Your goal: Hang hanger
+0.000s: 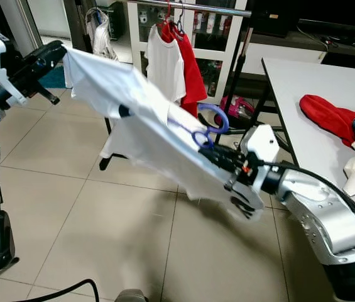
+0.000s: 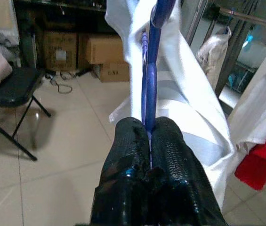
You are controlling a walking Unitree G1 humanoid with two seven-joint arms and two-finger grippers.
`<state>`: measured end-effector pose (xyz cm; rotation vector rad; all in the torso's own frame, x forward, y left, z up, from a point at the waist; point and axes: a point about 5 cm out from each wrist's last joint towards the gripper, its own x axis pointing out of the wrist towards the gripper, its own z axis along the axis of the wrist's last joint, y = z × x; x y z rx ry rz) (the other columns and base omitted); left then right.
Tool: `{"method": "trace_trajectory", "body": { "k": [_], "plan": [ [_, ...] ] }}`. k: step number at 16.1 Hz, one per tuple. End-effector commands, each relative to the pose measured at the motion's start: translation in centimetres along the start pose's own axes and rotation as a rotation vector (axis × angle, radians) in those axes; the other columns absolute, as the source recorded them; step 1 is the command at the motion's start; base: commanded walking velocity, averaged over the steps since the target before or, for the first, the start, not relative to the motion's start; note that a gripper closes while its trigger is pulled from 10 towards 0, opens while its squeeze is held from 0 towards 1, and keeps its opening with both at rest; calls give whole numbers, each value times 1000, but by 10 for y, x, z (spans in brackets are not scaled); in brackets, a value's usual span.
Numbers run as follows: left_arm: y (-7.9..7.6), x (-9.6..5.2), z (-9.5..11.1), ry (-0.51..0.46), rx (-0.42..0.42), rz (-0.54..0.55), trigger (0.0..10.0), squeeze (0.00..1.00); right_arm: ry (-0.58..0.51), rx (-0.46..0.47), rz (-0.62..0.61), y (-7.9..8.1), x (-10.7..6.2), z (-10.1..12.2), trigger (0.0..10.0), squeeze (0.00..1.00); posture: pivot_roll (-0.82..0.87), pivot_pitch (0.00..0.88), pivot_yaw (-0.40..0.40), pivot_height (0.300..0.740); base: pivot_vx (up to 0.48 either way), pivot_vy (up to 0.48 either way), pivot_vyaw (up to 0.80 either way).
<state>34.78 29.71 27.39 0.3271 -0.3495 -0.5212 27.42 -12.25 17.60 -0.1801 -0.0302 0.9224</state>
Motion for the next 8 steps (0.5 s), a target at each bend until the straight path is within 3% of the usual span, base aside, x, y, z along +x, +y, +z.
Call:
{"method": "trace_trajectory", "body": {
  "k": [1,3,8],
  "plan": [
    [6,2,15,-43,23,-2,0,0,-37,1,-30,-7,-2,8,10000,0,121,0,0,740,0,0,0],
    [7,-1,20,-91,-48,-10,0,0,34,-39,-53,-11,-2,-1,10000,0,119,0,-2,740,0,0,0],
    [2,0,33,-159,-204,-126,0,0,74,-64,-51,-9,3,-8,10000,0,127,0,-10,740,0,0,0]
  ]
}}
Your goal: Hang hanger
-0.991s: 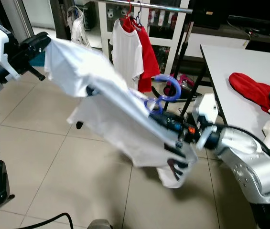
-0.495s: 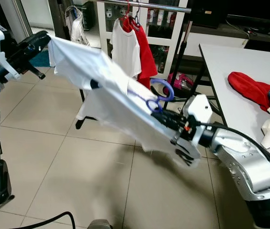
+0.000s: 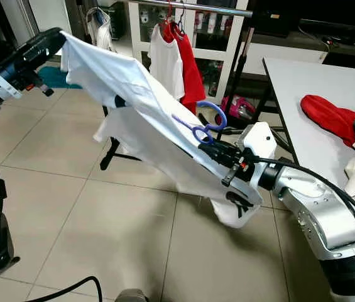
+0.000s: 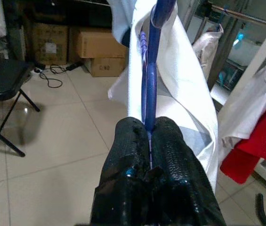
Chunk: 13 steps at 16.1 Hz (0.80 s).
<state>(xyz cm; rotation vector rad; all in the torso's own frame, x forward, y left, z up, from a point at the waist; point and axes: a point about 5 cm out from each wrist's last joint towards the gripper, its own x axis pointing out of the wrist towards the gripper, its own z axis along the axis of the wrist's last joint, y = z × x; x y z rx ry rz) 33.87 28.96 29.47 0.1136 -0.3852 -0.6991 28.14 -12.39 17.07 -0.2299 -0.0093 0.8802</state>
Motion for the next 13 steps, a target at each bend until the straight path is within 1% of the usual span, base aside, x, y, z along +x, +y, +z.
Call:
{"method": "trace_trajectory", "body": {
  "k": [1,2,3,6,7,8,9,10,11,12,13],
  "plan": [
    [0,-2,7,-1,21,-19,0,0,-12,5,-11,-3,1,3,10000,0,130,0,-11,740,0,0,0],
    [-1,-5,1,47,34,-24,0,0,-60,29,4,-2,0,10,10000,0,129,0,-10,740,0,0,0],
    [-2,-8,-3,75,33,-29,0,0,-85,39,3,-2,0,14,10000,0,126,0,-9,740,0,0,0],
    [-6,-13,-6,92,-6,-52,0,0,-88,56,-66,-10,-2,13,10000,0,122,0,-7,740,0,0,0],
    [-5,-20,-10,132,-1,-42,0,0,-137,84,-56,-10,-3,19,10000,0,122,0,-8,740,0,0,0],
    [-4,-23,-12,152,7,-29,0,0,-158,95,-47,-10,-4,22,10000,0,121,0,-10,740,0,0,0],
    [1,-40,-25,245,49,49,0,0,-234,113,37,-4,-10,34,10000,0,123,0,-16,740,0,0,0],
    [4,-47,-31,287,84,101,0,0,-249,113,92,0,-12,37,10000,0,124,0,-19,740,0,0,0],
    [5,-49,-32,298,95,118,0,0,-248,111,107,1,-13,37,10000,0,124,0,-19,740,0,0,0],
    [10,-54,-35,317,113,188,0,0,-243,113,152,5,-14,37,10000,0,127,0,-27,740,0,0,0],
    [12,-57,-35,320,123,219,0,0,-240,118,187,7,-16,37,10000,0,130,0,-32,740,0,0,0]
  ]
}}
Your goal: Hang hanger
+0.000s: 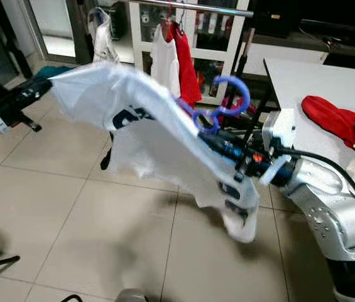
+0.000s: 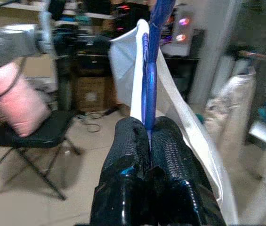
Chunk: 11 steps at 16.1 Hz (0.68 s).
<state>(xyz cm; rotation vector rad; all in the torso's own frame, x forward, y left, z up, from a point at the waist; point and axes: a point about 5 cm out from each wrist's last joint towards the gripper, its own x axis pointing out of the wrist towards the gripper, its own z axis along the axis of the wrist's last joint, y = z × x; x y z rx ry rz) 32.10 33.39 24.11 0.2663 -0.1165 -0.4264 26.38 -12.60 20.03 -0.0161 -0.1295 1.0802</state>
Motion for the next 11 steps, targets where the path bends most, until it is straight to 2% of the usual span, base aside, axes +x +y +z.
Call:
{"method": "trace_trajectory", "body": {
  "k": [1,2,4,6,7,11],
  "plan": [
    [9,-4,6,1,40,65,3882,0,1,3,88,9,-3,5,10000,0,133,0,-36,740,0,0,0],
    [14,-5,7,-2,48,106,10000,0,32,9,140,13,-6,3,10000,0,136,0,-39,740,0,0,0],
    [14,-5,10,-36,21,91,10000,0,54,6,147,12,-10,2,10000,0,134,0,-37,740,0,0,0],
    [5,-7,4,-32,-19,2,10000,1000,108,-18,93,3,-11,1,10000,0,127,0,-38,740,0,0,0],
    [-4,-8,0,-27,-41,-73,10000,1000,149,-35,51,-4,-12,-1,10000,0,124,0,-42,740,0,0,0],
    [-12,-18,-10,-2,-49,-110,10000,1000,241,-88,-89,-22,-8,-2,10000,0,114,0,-55,740,0,0,0]
  ]
}}
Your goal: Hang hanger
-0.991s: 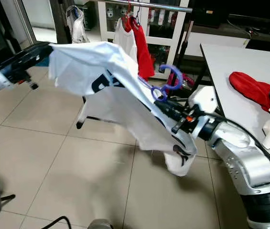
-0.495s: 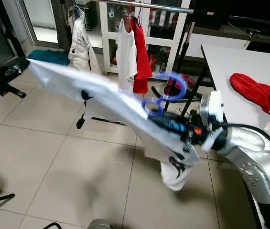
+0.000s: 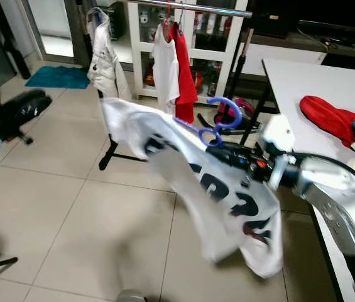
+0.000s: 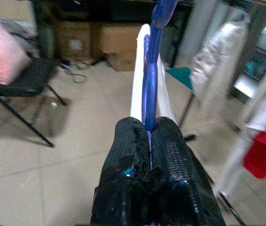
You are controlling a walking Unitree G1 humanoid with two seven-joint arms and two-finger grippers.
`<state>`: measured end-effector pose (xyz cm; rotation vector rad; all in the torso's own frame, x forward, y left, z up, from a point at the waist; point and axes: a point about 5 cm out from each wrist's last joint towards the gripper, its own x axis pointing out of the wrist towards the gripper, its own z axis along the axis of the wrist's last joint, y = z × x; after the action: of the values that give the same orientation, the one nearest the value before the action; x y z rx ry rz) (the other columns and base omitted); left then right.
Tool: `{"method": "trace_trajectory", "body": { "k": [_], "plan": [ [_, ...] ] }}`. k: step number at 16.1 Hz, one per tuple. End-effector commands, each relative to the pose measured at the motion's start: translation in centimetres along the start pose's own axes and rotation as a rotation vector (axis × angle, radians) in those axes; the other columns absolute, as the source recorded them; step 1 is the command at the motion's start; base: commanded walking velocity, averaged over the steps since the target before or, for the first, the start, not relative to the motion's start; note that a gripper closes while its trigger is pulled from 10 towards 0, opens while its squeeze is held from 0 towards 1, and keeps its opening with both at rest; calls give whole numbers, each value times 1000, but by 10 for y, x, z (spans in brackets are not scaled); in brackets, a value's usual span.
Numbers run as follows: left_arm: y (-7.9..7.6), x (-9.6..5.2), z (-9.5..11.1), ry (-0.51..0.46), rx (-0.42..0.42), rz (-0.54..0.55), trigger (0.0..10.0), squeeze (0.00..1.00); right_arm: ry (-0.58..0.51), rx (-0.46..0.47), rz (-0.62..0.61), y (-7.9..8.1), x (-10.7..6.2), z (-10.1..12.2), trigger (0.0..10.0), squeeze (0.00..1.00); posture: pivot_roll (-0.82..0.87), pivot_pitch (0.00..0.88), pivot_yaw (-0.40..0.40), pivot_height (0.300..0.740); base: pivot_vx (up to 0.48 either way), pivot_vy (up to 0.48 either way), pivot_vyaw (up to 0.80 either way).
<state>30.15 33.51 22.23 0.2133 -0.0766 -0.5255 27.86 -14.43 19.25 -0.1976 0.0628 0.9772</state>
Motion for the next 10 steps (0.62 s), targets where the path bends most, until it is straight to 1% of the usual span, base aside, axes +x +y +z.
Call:
{"method": "trace_trajectory", "body": {
  "k": [1,2,3,4,5,6,7,8,9,10],
  "plan": [
    [0,-1,5,-22,21,1,10000,898,17,-35,-31,-4,4,7,10000,0,113,0,-63,740,0,0,0],
    [0,-1,7,-38,14,13,10000,443,36,-43,-43,-5,7,7,10000,0,113,0,-68,740,0,0,0],
    [1,2,14,-77,-4,60,10000,0,118,-31,-115,-9,19,-1,10000,0,113,0,-72,740,0,0,0],
    [-1,5,13,-71,-8,77,10000,0,135,-16,-136,-8,23,-5,10000,0,113,0,-74,740,0,0,0],
    [-15,13,6,-58,10,94,10000,0,155,42,-217,-6,30,-19,10000,0,118,0,-78,740,0,0,0],
    [-35,23,-6,-20,7,104,10000,0,140,89,-295,-3,34,-30,10000,0,120,0,-79,740,0,0,0],
    [-62,33,-20,26,-16,102,10000,0,124,161,-380,3,36,-45,10000,0,125,0,-81,740,0,0,0],
    [-83,38,-27,24,-38,79,10000,0,119,216,-452,7,35,-57,10000,0,127,0,-84,740,0,0,0],
    [-98,43,-34,45,-51,115,10000,0,129,243,-510,13,33,-68,10000,0,126,0,-84,740,0,0,0],
    [-113,46,-42,36,-78,147,10000,0,163,262,-585,19,29,-84,10000,0,128,0,-86,740,0,0,0]
  ]
}}
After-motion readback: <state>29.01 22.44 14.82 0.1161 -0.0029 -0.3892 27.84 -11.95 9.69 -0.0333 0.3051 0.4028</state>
